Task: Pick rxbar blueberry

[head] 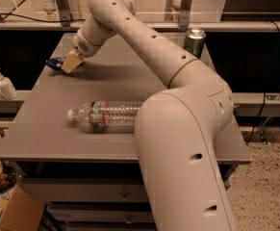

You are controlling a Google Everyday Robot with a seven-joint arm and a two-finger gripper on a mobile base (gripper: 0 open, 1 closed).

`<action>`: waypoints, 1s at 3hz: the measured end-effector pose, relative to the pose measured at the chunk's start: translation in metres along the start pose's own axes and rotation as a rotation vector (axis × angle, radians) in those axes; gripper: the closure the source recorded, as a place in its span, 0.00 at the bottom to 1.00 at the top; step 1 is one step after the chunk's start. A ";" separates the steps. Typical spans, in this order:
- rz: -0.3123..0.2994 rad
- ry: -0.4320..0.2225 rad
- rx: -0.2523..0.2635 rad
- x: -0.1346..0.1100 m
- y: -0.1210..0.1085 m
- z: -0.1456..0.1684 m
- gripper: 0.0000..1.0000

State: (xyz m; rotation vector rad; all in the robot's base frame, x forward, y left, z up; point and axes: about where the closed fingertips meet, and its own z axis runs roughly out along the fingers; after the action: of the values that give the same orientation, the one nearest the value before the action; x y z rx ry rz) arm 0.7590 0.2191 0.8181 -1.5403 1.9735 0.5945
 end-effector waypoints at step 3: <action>-0.120 0.013 0.118 0.015 0.019 -0.059 1.00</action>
Offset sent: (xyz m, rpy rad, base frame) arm -0.0392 -0.0685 0.0334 -0.1022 -0.1671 -0.0270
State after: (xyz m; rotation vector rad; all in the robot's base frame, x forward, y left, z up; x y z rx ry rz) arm 0.7287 0.1751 0.8522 -1.5800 1.8748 0.4128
